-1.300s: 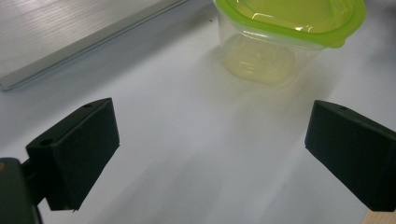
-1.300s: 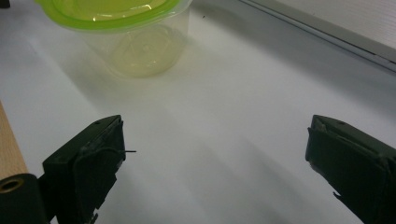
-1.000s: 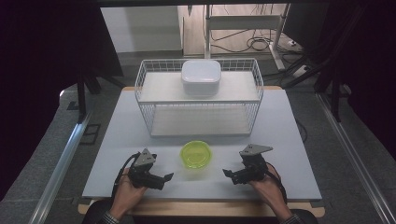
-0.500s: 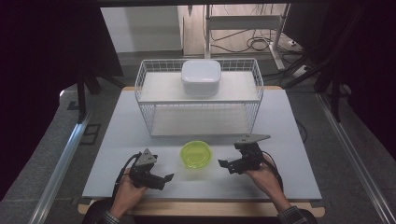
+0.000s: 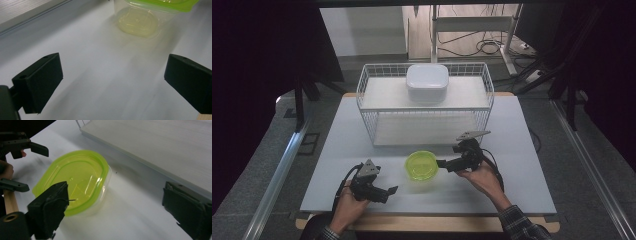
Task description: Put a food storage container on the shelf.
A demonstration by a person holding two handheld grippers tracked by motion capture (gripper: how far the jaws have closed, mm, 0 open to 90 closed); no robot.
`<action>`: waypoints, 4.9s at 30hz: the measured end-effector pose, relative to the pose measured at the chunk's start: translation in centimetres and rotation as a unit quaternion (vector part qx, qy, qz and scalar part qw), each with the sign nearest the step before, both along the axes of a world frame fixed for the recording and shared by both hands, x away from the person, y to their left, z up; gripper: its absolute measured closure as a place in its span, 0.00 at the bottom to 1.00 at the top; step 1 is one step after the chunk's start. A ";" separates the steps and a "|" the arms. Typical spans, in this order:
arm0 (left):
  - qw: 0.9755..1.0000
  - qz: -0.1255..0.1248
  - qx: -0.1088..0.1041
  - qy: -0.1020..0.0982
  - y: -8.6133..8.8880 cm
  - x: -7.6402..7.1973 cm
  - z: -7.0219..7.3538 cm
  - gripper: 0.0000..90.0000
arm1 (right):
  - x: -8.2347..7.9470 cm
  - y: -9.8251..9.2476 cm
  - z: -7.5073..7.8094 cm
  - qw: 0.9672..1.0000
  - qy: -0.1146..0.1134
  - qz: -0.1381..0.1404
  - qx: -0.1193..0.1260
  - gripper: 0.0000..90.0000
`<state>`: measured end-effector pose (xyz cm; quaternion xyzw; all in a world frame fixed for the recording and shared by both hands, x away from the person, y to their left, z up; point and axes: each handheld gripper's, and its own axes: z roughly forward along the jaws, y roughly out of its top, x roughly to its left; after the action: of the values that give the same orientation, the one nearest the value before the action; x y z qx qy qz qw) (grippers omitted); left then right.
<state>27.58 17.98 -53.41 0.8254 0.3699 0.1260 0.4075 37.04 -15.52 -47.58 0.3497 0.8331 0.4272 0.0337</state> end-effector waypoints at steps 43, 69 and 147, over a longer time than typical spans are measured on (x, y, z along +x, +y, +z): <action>1.000 -0.010 0.002 0.004 -0.1 0.0 0.0 0.02 | 2.8 0.8 -1.5 0.972 0.204 0.021 0.111 0.91; 1.000 -0.003 -0.008 0.006 0.1 0.1 0.0 0.02 | 2.0 -1.2 5.6 0.972 0.169 0.011 0.164 0.91; 1.000 -0.011 -0.014 0.021 0.2 0.2 -0.1 0.02 | 11.6 2.3 22.3 0.957 0.033 -0.197 0.212 0.88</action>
<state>27.80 18.14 -53.53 0.8261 0.3709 0.0988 0.4125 48.59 -13.23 -25.30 0.5196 0.6387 0.5673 0.0150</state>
